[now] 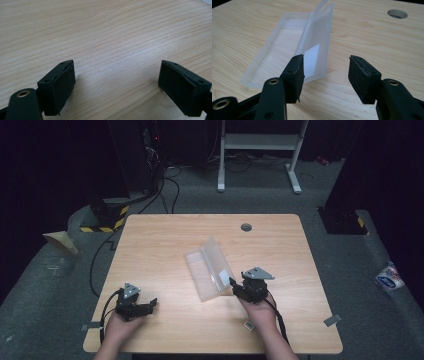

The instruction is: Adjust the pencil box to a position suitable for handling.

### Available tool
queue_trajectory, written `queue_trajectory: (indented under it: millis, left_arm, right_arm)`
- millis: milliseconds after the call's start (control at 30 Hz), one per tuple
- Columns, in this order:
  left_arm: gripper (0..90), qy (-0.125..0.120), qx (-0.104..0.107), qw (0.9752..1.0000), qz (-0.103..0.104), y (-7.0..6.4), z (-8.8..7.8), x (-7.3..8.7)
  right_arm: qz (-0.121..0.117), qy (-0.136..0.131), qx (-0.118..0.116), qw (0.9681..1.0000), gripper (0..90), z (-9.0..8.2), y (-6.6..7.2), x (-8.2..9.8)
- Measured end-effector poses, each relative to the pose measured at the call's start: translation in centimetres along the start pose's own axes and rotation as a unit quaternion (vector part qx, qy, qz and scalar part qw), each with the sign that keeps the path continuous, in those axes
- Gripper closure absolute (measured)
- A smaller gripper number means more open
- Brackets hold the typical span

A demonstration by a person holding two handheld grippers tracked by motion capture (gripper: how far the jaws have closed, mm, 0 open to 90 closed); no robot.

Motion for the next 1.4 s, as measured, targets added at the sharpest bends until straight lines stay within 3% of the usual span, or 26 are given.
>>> queue_trajectory:
  millis: [467, 767, 1033, 1400]
  left_arm:
    - [14.8, 0.000, -0.001, 1.0000, 0.002, 0.0, 0.0, 0.0]
    - [14.8, 0.000, 0.000, 1.0000, 0.002, 0.0, 0.0, 0.0]
    - [14.9, 0.000, 0.000, 1.0000, 0.003, 0.0, -0.1, 0.0]
    - [14.9, 0.000, 0.000, 1.0000, 0.003, 0.0, -0.1, 0.0]
  right_arm:
    - [0.003, 0.004, -0.013, 0.9999, 59.8, 1.6, 0.7, 0.4]
    - [0.003, 0.003, -0.013, 0.9999, 69.2, 1.6, 0.9, 0.5]
    - [0.004, -0.002, -0.004, 1.0000, 72.8, 1.0, 0.4, 0.8]
    - [0.016, -0.010, 0.014, 0.9997, 76.3, 0.0, -1.4, 1.1]
Point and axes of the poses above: each handheld gripper's, and its own axes: z roughly forward along the jaws, x roughly out of its underside, y roughly to its left, the point moved 7 cm from there along z, roughly forward along the jaws, and after that the axes turned 12 degrees about -z, right-handed, at the moved point
